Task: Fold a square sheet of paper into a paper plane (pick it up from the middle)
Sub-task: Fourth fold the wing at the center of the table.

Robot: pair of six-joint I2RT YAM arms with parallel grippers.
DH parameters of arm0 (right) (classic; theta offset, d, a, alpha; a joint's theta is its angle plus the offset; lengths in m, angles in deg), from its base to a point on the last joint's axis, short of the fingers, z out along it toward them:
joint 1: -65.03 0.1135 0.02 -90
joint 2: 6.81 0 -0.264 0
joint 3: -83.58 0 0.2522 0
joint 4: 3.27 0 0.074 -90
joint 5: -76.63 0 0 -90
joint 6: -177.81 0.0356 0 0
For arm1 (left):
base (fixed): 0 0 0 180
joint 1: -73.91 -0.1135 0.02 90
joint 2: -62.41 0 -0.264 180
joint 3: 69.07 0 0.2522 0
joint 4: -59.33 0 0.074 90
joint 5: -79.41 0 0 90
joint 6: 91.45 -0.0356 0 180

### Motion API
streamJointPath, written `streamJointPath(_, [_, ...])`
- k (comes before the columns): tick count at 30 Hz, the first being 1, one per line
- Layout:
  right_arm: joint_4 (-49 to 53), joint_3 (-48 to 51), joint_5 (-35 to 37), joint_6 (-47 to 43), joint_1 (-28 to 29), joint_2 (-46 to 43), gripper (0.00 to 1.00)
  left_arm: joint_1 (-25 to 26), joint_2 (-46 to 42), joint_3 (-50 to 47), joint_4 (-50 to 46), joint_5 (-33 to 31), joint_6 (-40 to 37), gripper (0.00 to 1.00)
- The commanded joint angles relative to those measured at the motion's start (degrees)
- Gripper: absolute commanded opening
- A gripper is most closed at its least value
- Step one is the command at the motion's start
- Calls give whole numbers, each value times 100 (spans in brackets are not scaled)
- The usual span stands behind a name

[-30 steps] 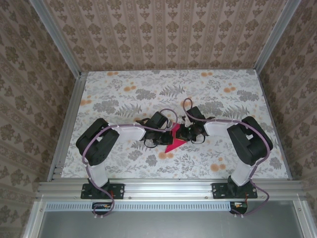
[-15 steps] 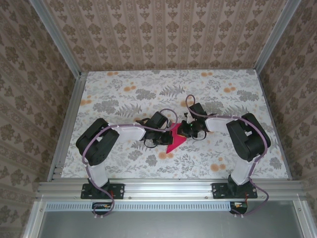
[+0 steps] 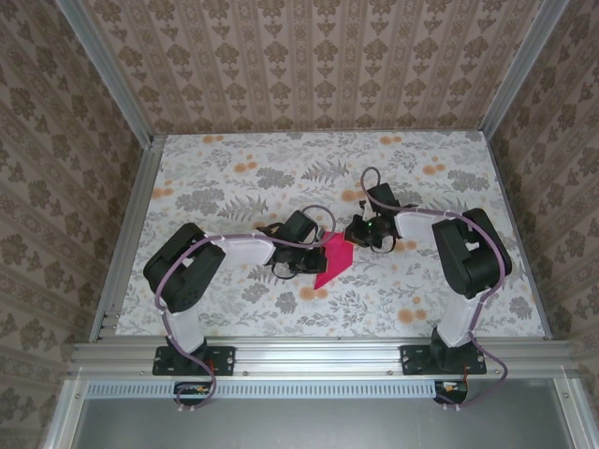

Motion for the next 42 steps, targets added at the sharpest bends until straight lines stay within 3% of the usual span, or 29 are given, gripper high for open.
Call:
streamJointPath(1, [258,-261,245,-187,-94,115,10,59,145,-175,-689,-132,-128,0])
streamJointPath(9, [103,37,-141,-175,-93,-831,11,57,138,-127,-681,-164,-111,0])
streamJointPath(12, [66,231,-225,-126,147,-989,11,59,148,-114,-679,-178,-116,0])
streamJointPath(21, [-332,289,-442,80,669,-343,9,59,140,-109,-729,-191,-129,0])
streamJointPath(42, [-259,-33,-355,-129,281,272,9,73,182,-110,-943,-165,-274,0])
